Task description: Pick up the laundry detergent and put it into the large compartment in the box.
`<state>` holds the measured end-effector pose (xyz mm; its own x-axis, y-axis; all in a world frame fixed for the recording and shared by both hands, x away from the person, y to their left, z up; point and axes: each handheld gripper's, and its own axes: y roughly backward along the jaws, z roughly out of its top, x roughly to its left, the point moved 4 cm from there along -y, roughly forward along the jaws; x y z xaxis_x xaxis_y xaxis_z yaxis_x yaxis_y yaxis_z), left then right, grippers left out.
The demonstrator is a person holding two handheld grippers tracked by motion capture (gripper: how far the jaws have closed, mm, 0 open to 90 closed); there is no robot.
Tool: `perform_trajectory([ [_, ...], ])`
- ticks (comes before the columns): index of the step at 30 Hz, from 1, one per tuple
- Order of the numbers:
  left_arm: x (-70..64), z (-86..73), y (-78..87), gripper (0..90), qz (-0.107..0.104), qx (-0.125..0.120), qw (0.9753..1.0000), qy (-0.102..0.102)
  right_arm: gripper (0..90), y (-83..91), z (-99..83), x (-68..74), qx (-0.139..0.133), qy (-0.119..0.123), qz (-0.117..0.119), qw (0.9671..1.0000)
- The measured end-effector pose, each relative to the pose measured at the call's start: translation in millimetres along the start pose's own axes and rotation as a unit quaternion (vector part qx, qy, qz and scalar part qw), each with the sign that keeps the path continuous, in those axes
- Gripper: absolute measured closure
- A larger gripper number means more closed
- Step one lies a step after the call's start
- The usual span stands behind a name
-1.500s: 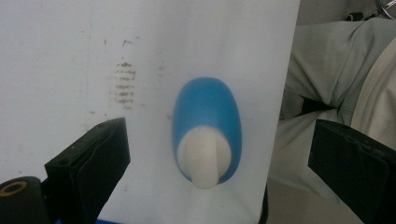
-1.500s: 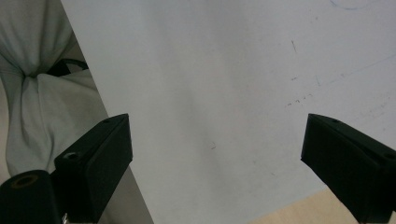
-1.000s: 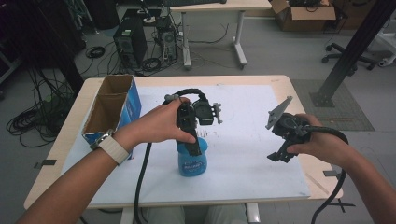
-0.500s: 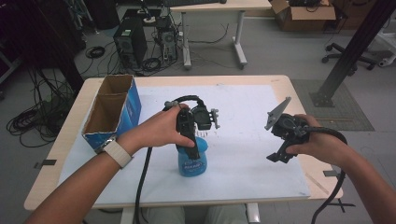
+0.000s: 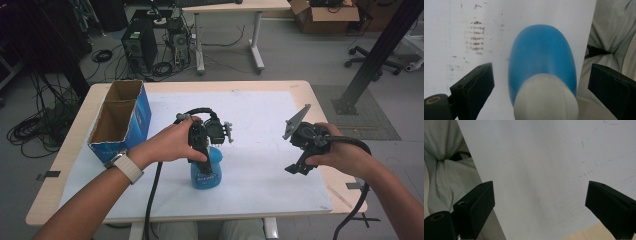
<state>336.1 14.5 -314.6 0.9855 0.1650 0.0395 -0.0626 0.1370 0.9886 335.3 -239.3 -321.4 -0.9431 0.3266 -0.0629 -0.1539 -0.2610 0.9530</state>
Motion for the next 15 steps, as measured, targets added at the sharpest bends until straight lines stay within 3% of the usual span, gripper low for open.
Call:
perform_trajectory([
  [15, 2.4, -1.6, -8.9, 12.8, -0.001, 0.007, 1.0, -0.004, 9.2, 0.6, -0.3, -0.5, -0.002, -0.002, -0.002, 1.0],
])
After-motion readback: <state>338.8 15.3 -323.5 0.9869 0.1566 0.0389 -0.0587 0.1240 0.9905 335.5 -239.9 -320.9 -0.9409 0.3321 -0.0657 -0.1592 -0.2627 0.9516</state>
